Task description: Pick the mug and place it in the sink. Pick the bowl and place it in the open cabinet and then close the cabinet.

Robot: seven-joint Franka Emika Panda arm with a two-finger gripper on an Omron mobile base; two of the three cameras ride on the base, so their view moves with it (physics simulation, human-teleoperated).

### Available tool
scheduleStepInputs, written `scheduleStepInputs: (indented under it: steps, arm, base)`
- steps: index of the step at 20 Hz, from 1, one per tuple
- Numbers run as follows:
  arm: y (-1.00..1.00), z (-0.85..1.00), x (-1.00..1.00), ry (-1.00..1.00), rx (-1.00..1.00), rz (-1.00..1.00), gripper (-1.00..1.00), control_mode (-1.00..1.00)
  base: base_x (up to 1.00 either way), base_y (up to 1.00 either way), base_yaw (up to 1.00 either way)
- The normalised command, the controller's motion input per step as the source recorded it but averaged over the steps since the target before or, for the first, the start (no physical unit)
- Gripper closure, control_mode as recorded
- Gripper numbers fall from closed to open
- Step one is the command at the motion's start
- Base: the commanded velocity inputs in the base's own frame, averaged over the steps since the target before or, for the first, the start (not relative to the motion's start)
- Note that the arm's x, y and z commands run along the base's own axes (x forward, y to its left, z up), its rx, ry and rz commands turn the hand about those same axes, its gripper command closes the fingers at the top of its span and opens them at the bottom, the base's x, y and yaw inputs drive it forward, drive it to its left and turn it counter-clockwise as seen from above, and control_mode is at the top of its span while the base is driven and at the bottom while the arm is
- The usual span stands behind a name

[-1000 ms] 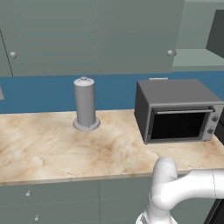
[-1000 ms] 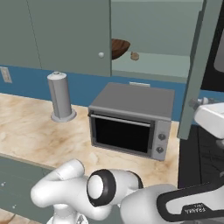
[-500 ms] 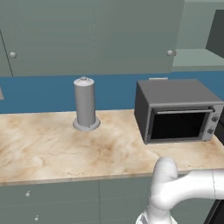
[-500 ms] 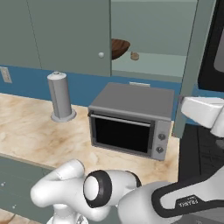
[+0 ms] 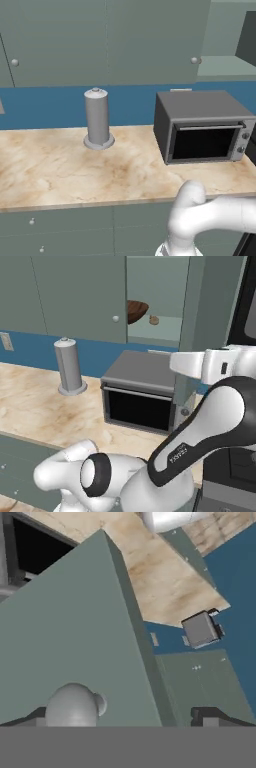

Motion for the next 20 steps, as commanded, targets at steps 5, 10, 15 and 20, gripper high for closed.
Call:
scheduleStepInputs:
  steps: [5,10,15,20]
  arm:
    - [1.00,0.07,0.46,0.00,-0.07,-0.38,-1.00,-1.00]
    - [1.00,0.00,0.61,-0.04,-0.01,-0.43,-1.00,-1.00]
    - [1.00,-0.12,0.81,-0.19,0.00,-0.44,-1.00,-1.00]
    - [0.41,-0.14,1.00,-0.08,0.04,-0.29,-1.00,-1.00]
  base:
    - [0.00,0.00,0.00]
    - [0.00,0.00,0.00]
    - [0.00,0.00,0.00]
    - [0.00,0.00,0.00]
